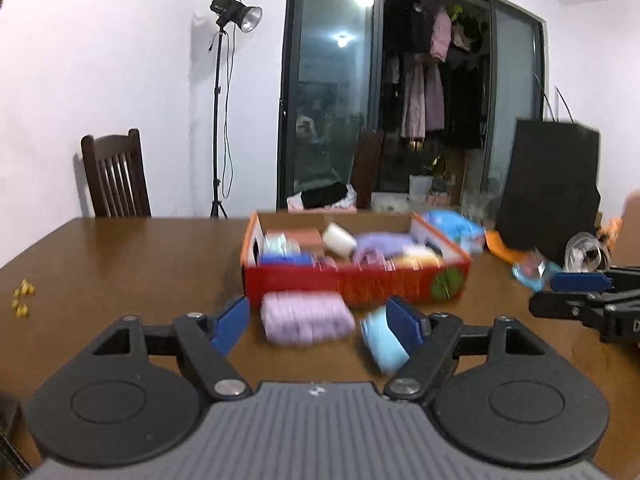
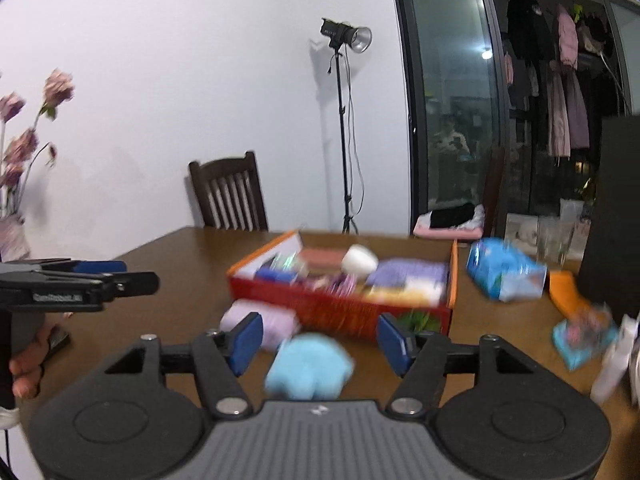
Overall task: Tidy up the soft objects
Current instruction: 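Withdraw both tools from the box toward the lavender towel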
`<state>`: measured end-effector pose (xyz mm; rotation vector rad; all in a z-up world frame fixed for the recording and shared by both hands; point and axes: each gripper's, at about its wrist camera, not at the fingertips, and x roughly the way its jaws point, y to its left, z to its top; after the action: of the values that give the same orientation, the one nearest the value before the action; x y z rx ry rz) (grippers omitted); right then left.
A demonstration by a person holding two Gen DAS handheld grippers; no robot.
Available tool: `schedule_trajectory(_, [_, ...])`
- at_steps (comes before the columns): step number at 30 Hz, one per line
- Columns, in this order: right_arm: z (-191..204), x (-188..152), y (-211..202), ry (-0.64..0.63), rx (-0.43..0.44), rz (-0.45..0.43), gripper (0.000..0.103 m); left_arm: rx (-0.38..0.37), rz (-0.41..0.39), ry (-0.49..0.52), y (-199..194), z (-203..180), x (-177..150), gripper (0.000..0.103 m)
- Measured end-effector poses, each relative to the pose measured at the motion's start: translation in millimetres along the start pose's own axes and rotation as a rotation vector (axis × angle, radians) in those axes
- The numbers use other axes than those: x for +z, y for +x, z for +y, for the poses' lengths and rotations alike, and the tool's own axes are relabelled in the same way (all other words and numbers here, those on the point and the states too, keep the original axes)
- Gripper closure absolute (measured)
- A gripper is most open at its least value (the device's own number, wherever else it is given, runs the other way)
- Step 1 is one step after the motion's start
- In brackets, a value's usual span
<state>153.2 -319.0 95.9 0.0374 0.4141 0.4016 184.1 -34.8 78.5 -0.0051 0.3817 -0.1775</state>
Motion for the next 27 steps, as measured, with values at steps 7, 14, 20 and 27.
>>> schedule_trajectory(7, [16,-64,-21,0.112,0.052,0.070,0.039,-0.052,0.127,-0.036,-13,-5,-54,0.025])
schedule_trajectory(14, [25,-65,-13,0.119,0.042,0.081,0.039,-0.050,0.127,-0.085,2,9,-53,0.025])
schedule_trajectory(20, [24,-42,16,0.108,0.052,0.073,0.040,-0.026,0.108,-0.124,44,36,-24,0.026])
schedule_trajectory(27, [13,-2,110,0.175,0.097,0.105,0.048,-0.053,0.208,-0.209,149,81,5,0.036])
